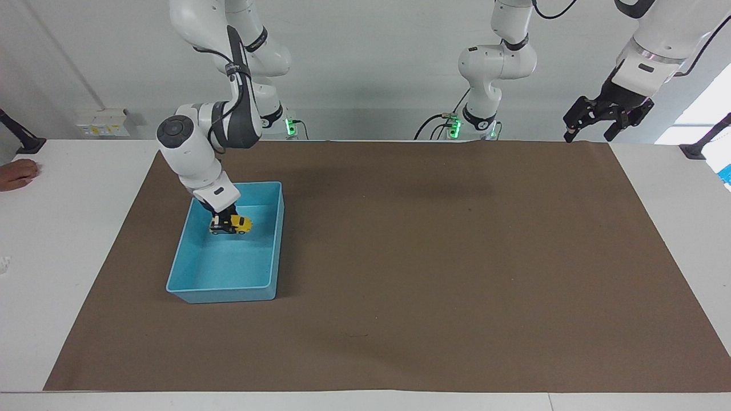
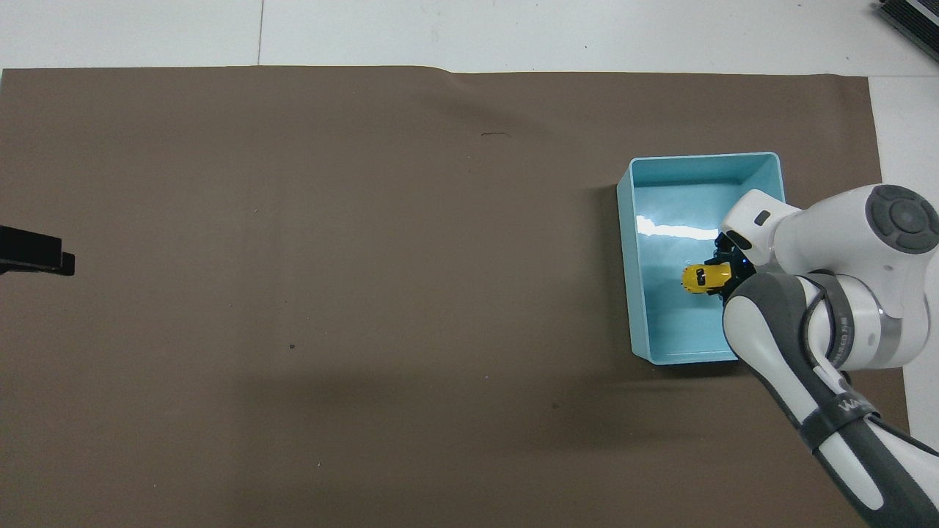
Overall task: Wind up and store yellow beetle car
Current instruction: 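Lower the held car onto the box floor with the right gripper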
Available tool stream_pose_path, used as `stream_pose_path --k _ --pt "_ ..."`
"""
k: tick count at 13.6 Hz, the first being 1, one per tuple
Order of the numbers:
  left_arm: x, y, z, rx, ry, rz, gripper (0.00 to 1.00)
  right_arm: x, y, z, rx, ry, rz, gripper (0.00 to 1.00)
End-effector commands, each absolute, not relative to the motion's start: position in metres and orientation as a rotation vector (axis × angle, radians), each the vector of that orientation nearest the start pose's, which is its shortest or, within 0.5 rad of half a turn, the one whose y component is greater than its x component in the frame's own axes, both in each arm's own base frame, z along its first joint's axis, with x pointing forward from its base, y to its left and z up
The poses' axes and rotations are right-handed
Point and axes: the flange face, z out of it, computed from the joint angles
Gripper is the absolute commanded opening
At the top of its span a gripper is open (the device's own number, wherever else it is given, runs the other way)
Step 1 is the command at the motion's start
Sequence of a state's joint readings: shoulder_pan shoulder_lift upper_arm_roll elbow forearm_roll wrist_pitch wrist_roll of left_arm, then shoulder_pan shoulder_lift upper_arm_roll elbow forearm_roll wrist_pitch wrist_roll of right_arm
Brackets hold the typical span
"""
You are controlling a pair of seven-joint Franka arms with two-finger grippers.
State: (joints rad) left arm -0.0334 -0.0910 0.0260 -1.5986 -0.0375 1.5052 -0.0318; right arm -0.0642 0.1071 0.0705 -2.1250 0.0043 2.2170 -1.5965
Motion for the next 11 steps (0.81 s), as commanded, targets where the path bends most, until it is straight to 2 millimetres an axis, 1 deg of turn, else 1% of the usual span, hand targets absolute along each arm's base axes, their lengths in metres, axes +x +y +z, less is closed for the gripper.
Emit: stream_pose_path --k 1,3,6,11 --pt "0.517 -0.005 0.657 -3.166 -0.036 0.015 1.0 0.554 -0.003 0.354 2.15 2.297 -0.006 0.0" --pt "0.517 -0.005 0.657 -3.166 -0.036 0.015 1.0 0.557 -0.002 0.345 2.141 2.297 0.002 0.0" --pt "0.517 -0.005 0.657 -3.166 -0.036 0.018 1.0 0.555 -0.002 0.326 2.138 2.294 0.013 0.0" --pt "0.517 -0.005 0.657 -3.166 -0.036 0.018 1.0 0.558 -0.002 0.312 2.12 2.298 0.032 0.0"
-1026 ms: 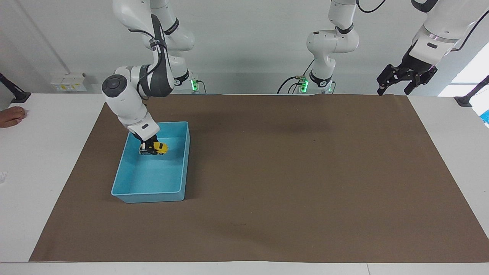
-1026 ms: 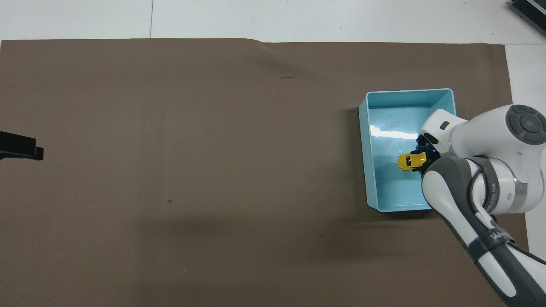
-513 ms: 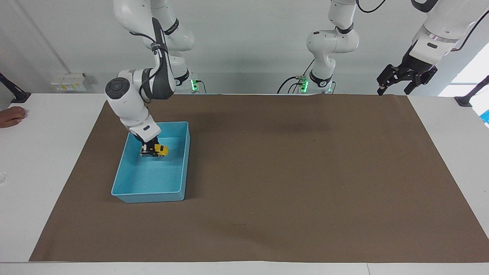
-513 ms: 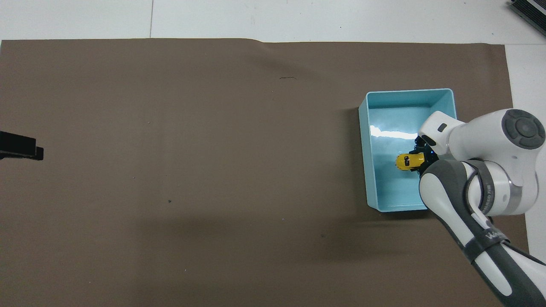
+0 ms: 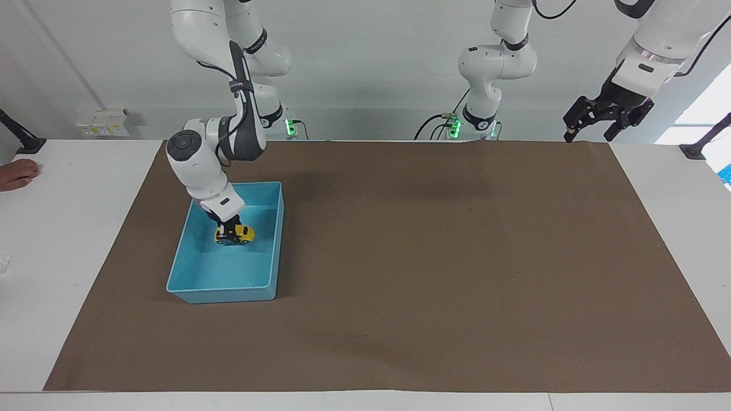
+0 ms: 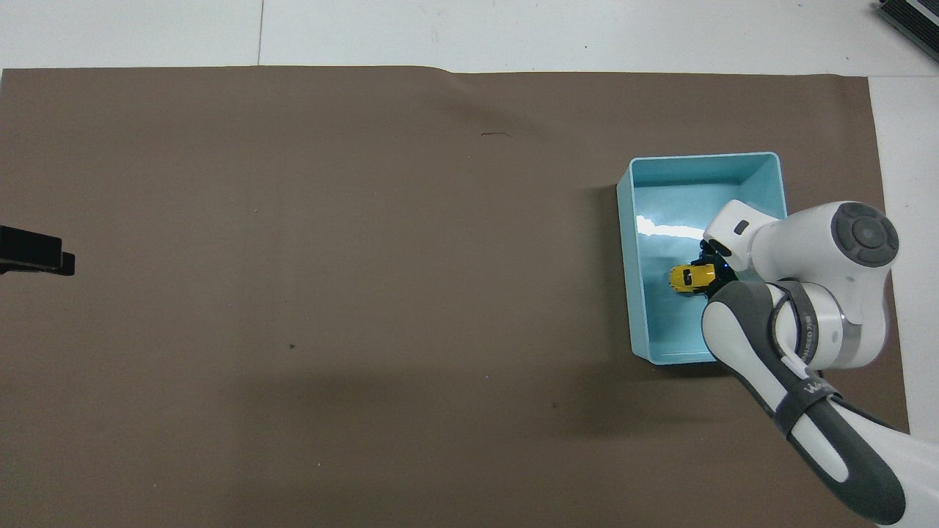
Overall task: Wind up and store yellow beetle car
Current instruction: 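Lower the held car onto the box floor with the right gripper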
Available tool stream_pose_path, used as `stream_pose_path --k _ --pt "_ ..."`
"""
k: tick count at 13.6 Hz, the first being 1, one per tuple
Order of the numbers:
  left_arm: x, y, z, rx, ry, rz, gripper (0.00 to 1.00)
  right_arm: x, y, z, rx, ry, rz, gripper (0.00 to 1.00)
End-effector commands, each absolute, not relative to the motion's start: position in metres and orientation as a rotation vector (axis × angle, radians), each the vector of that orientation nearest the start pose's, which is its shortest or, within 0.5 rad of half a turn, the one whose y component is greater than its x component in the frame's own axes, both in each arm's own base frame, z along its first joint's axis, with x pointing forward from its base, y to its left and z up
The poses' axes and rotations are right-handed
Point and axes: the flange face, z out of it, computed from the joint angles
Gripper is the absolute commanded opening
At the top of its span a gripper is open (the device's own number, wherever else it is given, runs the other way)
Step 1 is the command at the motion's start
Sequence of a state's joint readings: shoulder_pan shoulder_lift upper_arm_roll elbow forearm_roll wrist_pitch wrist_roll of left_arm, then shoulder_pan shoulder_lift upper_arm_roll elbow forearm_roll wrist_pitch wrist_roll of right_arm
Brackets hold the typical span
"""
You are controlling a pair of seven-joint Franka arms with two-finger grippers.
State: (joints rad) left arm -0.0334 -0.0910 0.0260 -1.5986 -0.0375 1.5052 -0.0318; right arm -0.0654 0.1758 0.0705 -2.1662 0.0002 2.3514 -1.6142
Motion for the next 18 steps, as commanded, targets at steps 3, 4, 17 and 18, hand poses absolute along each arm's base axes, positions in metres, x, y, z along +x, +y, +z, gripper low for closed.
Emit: stream_pose_path --k 3,4,17,18 --pt "0.517 -0.005 0.657 -3.166 -0.036 0.018 1.0 0.557 -0.002 0.311 2.12 2.298 0.032 0.0" --pt "0.517 -0.005 0.657 -3.166 -0.036 0.018 1.0 0.556 -0.003 0.309 2.127 2.292 0.03 0.0" --pt "0.517 -0.005 0.657 -3.166 -0.036 0.015 1.0 0.558 0.0 0.297 2.15 2.271 0.038 1.0" --pt "0.517 -0.005 0.657 -3.166 -0.036 0.015 1.0 0.558 -0.001 0.298 2.153 2.27 0.036 1.0"
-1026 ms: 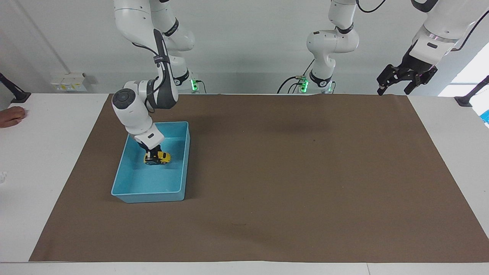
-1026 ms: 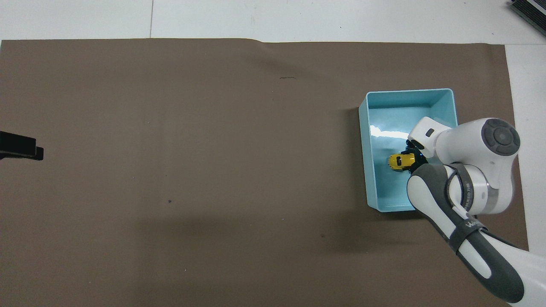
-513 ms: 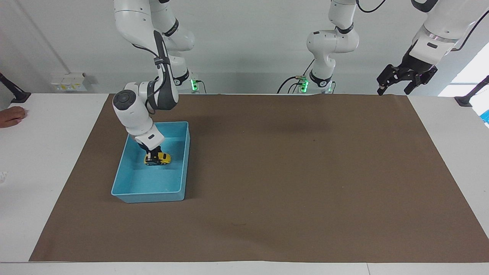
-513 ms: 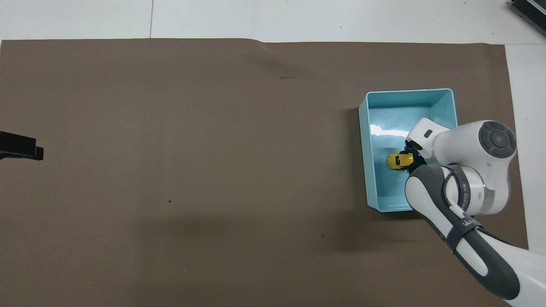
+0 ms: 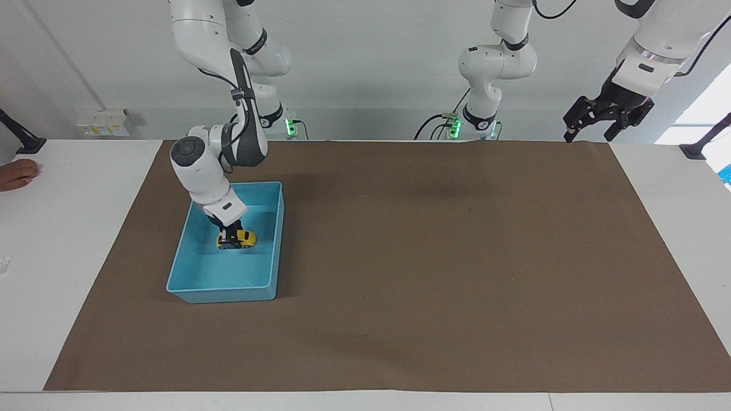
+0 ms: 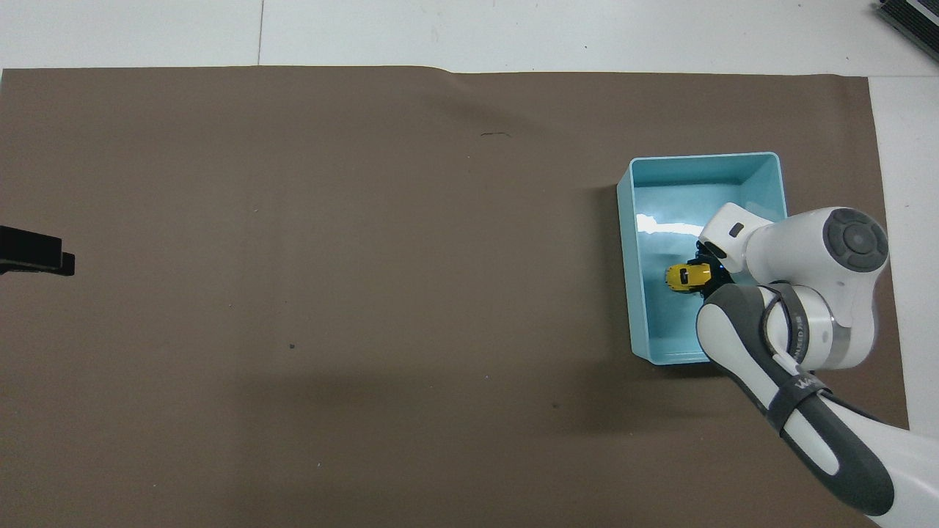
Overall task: Wind up and store yellow beetle car
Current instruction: 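Lower the held car onto the box floor with the right gripper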
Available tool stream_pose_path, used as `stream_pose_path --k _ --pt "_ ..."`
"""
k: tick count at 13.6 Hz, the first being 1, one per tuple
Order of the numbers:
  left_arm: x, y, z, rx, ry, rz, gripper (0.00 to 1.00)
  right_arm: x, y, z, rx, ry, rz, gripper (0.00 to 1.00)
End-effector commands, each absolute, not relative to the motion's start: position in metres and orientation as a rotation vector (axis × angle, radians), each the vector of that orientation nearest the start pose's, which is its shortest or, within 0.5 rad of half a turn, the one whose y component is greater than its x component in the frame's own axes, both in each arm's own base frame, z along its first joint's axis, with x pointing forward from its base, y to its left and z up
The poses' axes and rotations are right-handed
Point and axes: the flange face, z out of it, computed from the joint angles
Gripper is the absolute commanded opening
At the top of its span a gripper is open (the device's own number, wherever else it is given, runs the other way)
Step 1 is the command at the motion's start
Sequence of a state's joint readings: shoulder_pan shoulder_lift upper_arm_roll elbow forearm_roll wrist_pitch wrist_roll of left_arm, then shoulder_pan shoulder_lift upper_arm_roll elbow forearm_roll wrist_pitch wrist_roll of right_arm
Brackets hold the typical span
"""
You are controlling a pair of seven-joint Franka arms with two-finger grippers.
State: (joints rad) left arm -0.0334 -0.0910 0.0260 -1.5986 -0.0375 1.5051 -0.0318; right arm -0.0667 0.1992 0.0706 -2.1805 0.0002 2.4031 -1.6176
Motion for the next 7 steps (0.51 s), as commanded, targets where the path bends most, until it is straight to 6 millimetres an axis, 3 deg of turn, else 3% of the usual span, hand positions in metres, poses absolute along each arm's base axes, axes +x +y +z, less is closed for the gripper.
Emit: stream_pose_path --k 1,7 --pt "0.517 -0.005 0.657 -3.166 -0.036 0.018 1.0 0.559 -0.002 0.298 2.152 2.273 0.033 1.0" --pt "0.517 -0.005 0.657 -3.166 -0.036 0.015 1.0 0.567 0.006 0.334 2.166 2.276 0.015 1.0"
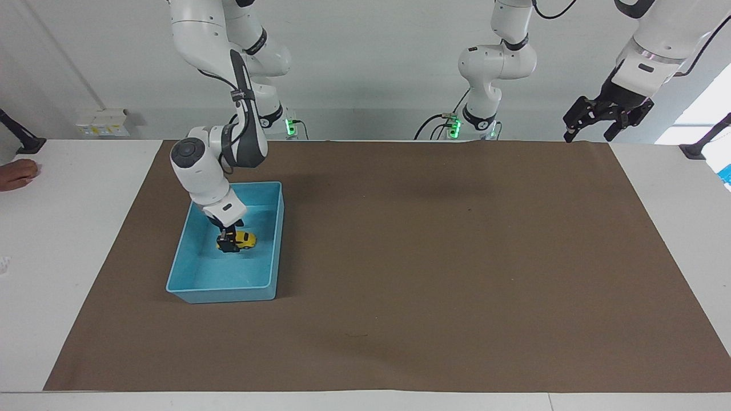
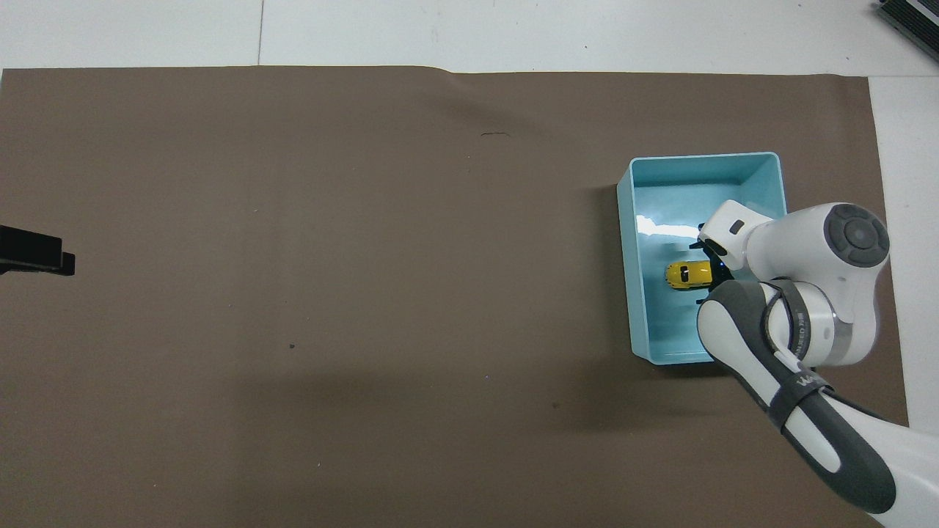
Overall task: Wind up and store yellow beetle car
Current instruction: 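Lower the held car onto the box floor with the right gripper, then open the right gripper and withdraw it from the box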
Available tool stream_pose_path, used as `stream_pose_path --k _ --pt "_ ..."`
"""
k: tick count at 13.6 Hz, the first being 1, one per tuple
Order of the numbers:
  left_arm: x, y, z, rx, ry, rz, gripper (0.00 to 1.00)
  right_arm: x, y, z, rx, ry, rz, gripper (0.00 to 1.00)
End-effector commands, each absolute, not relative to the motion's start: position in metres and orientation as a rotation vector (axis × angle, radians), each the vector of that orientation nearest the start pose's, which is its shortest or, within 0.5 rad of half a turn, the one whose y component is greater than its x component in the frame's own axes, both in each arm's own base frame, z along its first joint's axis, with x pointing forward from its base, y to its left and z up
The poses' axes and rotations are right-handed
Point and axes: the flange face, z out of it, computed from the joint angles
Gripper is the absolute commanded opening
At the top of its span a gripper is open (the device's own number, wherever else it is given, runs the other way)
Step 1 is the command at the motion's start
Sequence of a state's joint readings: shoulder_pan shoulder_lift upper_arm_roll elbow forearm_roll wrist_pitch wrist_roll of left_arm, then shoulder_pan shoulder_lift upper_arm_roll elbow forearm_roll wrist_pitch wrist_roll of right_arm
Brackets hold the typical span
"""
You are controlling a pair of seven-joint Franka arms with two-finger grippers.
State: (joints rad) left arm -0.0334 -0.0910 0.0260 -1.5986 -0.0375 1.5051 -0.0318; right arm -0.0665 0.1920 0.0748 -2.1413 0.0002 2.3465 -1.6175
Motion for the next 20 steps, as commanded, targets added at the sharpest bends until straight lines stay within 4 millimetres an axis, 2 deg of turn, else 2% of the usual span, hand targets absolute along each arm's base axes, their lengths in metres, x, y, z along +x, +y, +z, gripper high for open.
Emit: stream_pose_path --k 1,7,14,20 --pt "0.517 -0.005 0.657 -3.166 -0.036 0.018 1.0 0.566 0.007 0.341 2.17 2.27 0.014 1.0" --pt "0.517 -0.005 0.657 -3.166 -0.036 0.018 1.0 0.57 0.009 0.376 2.18 2.268 0.024 1.0" --pt "0.517 -0.005 0.657 -3.167 -0.036 0.015 1.0 0.574 0.012 0.381 2.191 2.253 0.034 1.0" --pt "0.517 -0.005 0.657 -3.166 -0.036 0.018 1.0 0.584 0.01 0.398 2.185 2.224 0.076 1.0"
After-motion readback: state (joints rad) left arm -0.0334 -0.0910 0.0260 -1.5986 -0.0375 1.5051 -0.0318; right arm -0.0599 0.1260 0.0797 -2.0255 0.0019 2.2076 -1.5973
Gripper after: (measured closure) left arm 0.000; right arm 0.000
